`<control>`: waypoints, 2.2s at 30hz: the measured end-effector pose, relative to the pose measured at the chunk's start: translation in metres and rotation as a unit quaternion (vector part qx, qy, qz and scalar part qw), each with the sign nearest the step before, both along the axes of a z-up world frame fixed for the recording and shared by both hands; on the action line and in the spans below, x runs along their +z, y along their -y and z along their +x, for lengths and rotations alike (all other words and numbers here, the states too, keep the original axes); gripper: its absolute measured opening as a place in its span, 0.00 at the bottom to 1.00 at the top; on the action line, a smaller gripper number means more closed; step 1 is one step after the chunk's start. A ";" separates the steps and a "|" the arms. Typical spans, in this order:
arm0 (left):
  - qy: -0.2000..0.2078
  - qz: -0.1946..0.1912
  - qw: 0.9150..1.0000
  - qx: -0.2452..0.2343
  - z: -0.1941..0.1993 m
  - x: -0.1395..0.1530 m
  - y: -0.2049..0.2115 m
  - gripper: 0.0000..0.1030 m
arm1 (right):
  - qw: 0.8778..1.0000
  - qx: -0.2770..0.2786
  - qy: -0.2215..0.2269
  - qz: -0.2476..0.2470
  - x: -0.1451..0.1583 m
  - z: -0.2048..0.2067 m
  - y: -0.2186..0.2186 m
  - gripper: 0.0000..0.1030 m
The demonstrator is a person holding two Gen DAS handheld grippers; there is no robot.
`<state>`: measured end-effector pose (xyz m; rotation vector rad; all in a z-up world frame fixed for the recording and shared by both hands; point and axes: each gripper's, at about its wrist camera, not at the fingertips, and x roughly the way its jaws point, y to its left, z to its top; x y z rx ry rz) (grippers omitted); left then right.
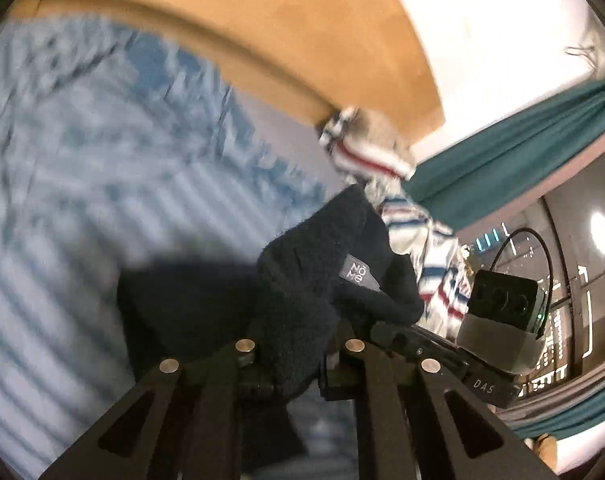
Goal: Fold clothes
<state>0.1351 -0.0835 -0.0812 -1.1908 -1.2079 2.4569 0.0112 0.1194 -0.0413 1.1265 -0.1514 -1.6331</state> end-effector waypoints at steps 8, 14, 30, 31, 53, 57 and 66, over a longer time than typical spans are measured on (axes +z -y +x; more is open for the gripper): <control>0.106 0.038 0.994 -0.017 0.043 -0.076 -0.039 0.12 | 0.989 -0.012 0.103 0.109 -0.085 0.045 -0.033 0.34; 0.075 0.025 0.997 -0.005 0.073 -0.059 -0.029 0.45 | 0.991 -0.066 0.114 0.029 -0.053 0.037 -0.064 0.70; 0.008 -0.023 0.997 -0.068 0.096 0.002 -0.016 0.63 | 0.987 -0.094 0.118 0.060 -0.055 0.004 -0.024 0.77; 0.008 -0.019 0.998 -0.058 0.094 0.001 -0.012 0.63 | 0.985 -0.096 0.120 0.071 -0.060 0.004 -0.024 0.77; 0.119 -0.036 0.991 -0.040 0.081 -0.067 -0.016 0.63 | 0.976 -0.120 0.144 0.113 -0.084 0.012 -0.038 0.81; 0.139 0.012 0.990 0.030 0.063 -0.068 0.012 0.63 | 0.970 -0.136 0.161 0.117 -0.093 -0.011 -0.026 0.81; 0.182 0.106 0.976 0.058 0.021 -0.113 0.020 0.39 | 0.964 -0.097 0.216 0.120 -0.130 -0.034 0.013 0.49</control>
